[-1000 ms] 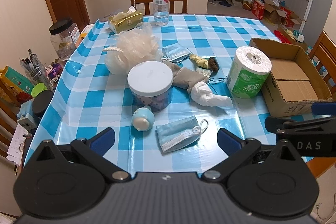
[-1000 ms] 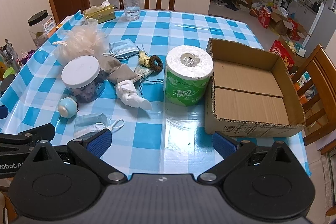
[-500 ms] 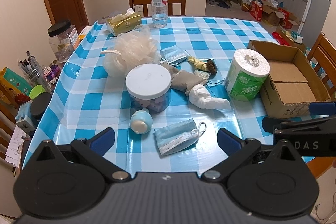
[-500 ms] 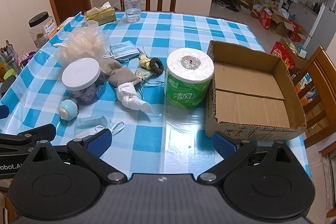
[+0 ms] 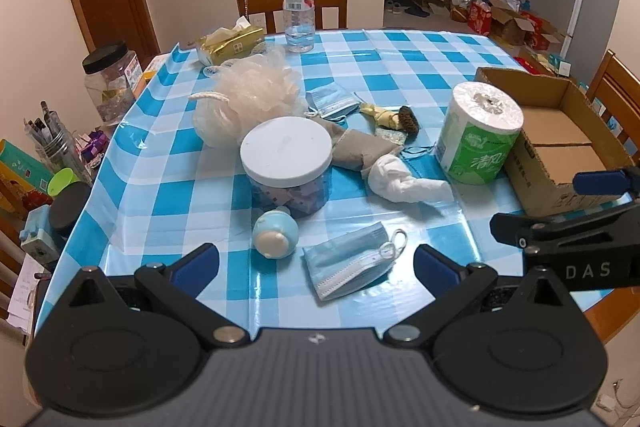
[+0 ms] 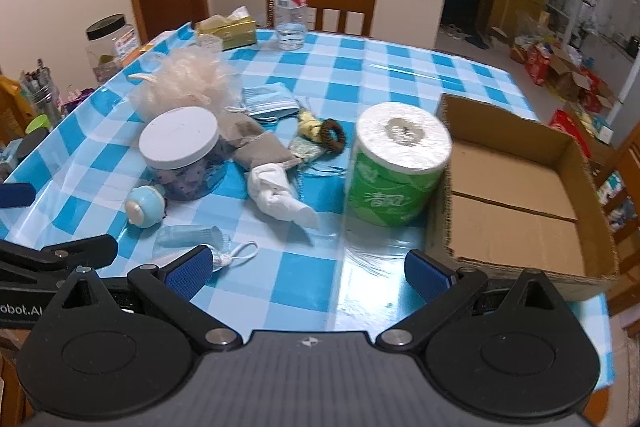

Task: Organize soft objects
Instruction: 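Grasp the light blue round toy with the left tool while the right tool grasps the blue face mask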

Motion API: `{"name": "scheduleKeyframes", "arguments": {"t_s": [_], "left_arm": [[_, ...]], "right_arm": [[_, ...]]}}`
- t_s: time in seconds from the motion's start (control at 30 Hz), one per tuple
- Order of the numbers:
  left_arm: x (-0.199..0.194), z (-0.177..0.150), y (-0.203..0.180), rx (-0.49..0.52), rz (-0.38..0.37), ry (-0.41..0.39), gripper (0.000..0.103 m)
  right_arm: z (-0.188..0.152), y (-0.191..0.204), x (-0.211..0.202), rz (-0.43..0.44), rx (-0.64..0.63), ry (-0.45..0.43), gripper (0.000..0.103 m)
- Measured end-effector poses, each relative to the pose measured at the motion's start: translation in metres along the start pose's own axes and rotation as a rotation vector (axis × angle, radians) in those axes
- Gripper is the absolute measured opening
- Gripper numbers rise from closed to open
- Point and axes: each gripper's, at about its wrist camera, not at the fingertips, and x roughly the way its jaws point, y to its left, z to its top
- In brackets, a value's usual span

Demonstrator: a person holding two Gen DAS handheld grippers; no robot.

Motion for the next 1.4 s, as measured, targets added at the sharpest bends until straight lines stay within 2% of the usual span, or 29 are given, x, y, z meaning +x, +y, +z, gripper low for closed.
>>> {"name": "scheduleKeyframes", "arguments": {"t_s": [0.23,0.4,0.53,0.87,1.13,1.27,1.4], "left_arm": [[0.017,-0.01,0.014,0.029,0.03,-0.003,0.102],[0.033,-0.013,0.032,0.006,0.033,0.026,0.102],[0.044,-0.014,0.043,0.002,0.043,0.038,0.102],[0.059,-0.009,0.068,-0.03,0.051,0.054,0.102],[0.069,-0.009,0.087,-0.059,0.062,0.064,0.102],[0.076,-0.012,0.091,-0.059,0.053,0.083,0.102],[0.08,-0.011,0.093,-0.053,0.034,0.088,0.102]], "right_arm": [[-0.008,0.007,0.032,0.103,-0.06,0.009,0.103],[-0.016,0.018,0.066,0.151,-0.113,0.064,0.103],[-0.019,0.032,0.082,0.195,-0.174,0.075,0.103],[-0.002,0.076,0.114,0.291,-0.287,0.073,0.103],[-0.001,0.107,0.142,0.283,-0.361,0.08,0.103],[-0.002,0.104,0.152,0.24,-0.365,0.101,0.103],[-0.001,0.088,0.156,0.21,-0.301,0.129,0.103]]}}
